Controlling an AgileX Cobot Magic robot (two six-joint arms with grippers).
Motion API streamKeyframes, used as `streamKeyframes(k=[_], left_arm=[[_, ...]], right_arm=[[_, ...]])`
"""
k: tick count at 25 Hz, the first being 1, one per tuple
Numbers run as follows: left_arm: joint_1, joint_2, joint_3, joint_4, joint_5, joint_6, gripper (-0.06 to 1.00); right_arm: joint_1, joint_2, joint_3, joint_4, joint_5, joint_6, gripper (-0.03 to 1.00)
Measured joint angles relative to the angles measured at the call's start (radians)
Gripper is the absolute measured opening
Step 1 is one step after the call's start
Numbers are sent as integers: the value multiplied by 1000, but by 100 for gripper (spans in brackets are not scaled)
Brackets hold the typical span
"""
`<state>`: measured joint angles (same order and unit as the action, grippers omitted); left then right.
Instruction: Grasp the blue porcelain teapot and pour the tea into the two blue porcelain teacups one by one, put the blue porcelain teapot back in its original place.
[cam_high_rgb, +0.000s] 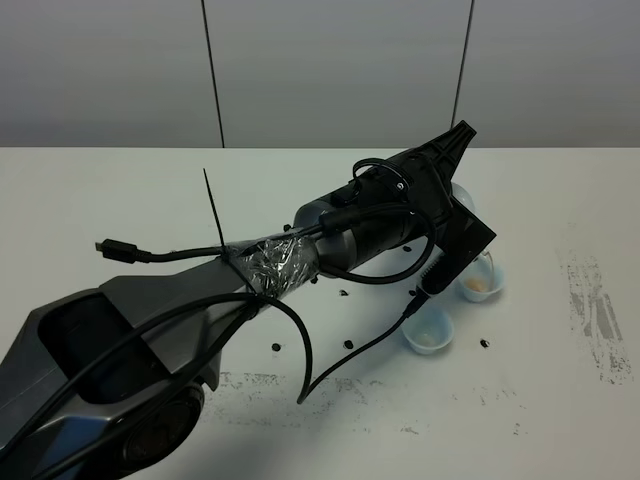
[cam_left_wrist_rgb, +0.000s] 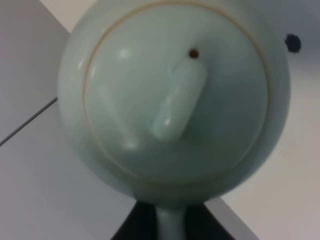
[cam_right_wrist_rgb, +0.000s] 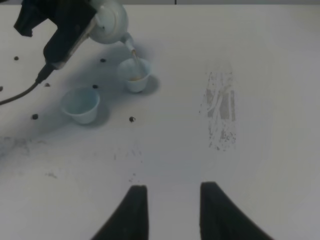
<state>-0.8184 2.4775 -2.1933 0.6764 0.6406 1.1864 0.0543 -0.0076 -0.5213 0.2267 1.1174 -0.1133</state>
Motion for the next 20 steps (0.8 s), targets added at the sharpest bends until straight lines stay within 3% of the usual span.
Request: streamKeyframes(k=[20], left_arm=[[-14, 0, 13, 145, -2, 6, 8]], right_arm=[[0, 0, 0, 0, -1, 0, 24]])
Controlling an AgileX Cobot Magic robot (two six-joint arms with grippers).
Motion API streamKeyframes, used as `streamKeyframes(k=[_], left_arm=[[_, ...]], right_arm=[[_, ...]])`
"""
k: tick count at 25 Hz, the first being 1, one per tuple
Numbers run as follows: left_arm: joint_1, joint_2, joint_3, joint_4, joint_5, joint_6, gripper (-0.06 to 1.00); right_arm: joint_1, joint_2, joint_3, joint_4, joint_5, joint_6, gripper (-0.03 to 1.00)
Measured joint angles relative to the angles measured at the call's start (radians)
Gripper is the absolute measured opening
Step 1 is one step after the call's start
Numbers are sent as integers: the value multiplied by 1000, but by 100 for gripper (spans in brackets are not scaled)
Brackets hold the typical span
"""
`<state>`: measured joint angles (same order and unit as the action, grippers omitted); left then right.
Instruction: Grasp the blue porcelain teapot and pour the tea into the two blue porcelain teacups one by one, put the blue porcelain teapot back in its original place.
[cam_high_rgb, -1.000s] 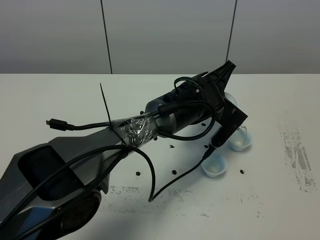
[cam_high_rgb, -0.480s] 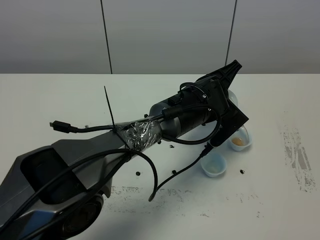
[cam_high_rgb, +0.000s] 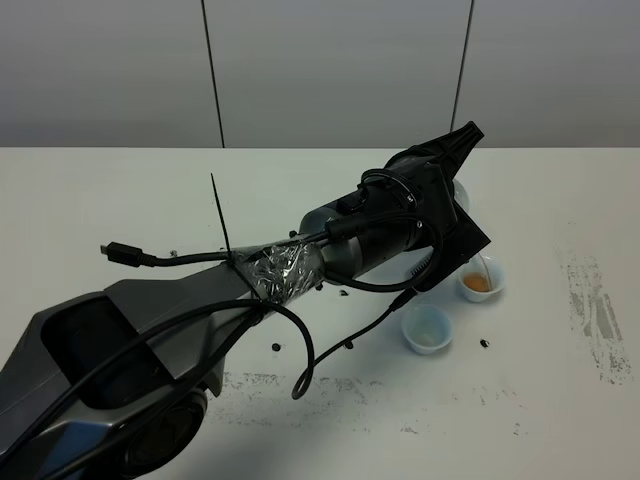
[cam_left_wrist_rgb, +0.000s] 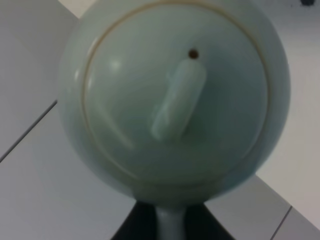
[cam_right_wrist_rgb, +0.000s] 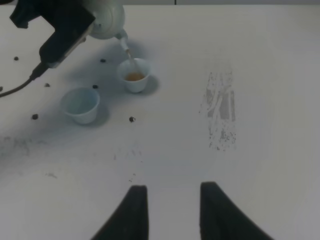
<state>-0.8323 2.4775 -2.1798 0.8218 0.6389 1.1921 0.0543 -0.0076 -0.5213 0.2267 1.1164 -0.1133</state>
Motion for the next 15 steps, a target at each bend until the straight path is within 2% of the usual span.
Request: streamKeyframes(k=[5, 15], left_arm=[[-3, 0, 0, 39, 0, 0, 8], [-6, 0, 0, 52, -2, 1, 8]], right_arm=[[0, 0, 0, 0, 0, 0, 24], [0, 0, 0, 0, 0, 0, 24]])
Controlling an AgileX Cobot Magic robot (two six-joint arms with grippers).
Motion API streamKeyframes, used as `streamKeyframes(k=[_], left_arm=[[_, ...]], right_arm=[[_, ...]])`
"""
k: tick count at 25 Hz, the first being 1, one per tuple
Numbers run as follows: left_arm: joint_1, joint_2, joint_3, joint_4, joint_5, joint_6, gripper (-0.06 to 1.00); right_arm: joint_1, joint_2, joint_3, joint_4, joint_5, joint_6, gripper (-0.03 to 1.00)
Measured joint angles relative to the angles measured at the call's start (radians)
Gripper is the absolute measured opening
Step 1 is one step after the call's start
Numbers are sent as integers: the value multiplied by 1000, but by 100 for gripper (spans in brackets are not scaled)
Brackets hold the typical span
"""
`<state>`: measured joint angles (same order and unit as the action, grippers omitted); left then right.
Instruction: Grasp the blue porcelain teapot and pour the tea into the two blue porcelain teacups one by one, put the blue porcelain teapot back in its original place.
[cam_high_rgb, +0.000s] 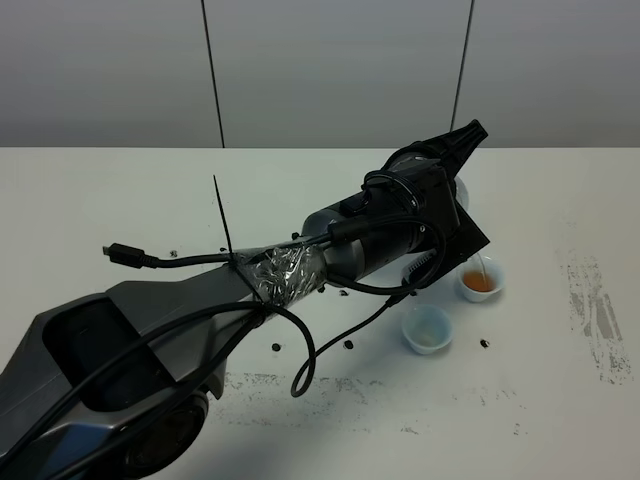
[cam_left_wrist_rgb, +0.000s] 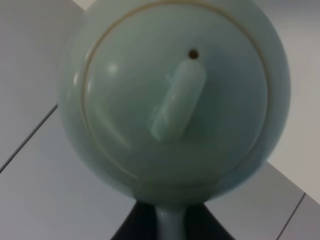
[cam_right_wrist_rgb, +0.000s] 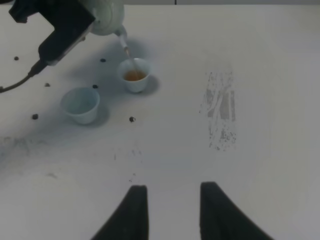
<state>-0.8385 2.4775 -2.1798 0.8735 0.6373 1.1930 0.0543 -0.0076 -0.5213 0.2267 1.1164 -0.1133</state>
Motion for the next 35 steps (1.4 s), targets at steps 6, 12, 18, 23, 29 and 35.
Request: streamKeyframes(k=[6, 12, 18, 23, 29, 35], left_arm=[[0, 0, 0, 26, -8, 2, 8], [-1, 0, 0, 27, -24, 2, 8], [-4, 0, 0, 28, -25, 2, 8], [-5, 8, 0, 28, -23, 2, 8], [-5, 10, 1, 18, -11, 2, 8], [0, 10, 1, -69, 38, 2, 8]], right_arm=[[0, 0, 0, 0, 0, 0, 24], [0, 0, 0, 0, 0, 0, 24], [0, 0, 0, 0, 0, 0, 24], [0, 0, 0, 0, 0, 0, 24], [0, 0, 0, 0, 0, 0, 24], [0, 0, 0, 0, 0, 0, 24]])
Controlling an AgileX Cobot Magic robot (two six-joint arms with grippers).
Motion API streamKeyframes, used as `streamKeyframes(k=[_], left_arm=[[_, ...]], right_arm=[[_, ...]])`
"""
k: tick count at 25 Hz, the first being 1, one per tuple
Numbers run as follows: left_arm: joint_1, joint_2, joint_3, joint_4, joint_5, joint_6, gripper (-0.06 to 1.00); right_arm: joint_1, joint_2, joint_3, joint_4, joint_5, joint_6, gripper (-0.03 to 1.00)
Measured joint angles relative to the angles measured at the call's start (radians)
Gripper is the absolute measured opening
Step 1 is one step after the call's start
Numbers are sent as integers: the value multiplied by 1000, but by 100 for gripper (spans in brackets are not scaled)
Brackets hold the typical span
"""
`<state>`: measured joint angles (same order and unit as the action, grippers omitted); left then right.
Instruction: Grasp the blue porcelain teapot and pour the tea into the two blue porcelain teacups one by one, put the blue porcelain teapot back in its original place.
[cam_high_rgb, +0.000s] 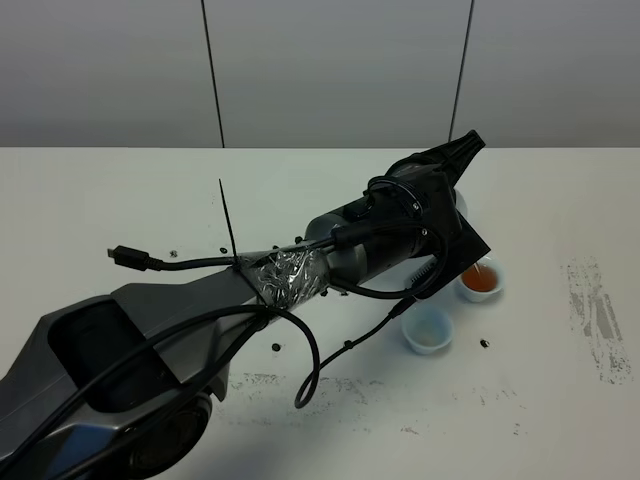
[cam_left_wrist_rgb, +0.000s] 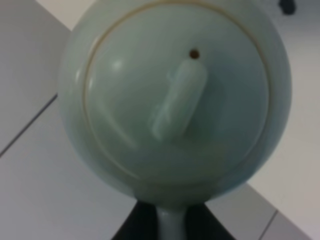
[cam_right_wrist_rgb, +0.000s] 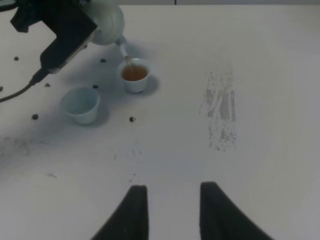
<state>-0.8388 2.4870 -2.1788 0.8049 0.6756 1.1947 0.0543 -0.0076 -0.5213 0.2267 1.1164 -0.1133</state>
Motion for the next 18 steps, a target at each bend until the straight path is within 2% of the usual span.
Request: streamKeyframes(k=[7, 12, 15, 18], left_arm=[[27, -4, -2, -124, 55, -3, 8], [46, -21, -2, -273, 71, -21, 8], [61, -31, -2, -341, 99, -68, 8], [76, -40, -2, -363, 135, -149, 8]], right_arm=[[0, 0, 0, 0, 0, 0, 24], [0, 0, 0, 0, 0, 0, 24], [0, 0, 0, 0, 0, 0, 24], [0, 0, 0, 0, 0, 0, 24]])
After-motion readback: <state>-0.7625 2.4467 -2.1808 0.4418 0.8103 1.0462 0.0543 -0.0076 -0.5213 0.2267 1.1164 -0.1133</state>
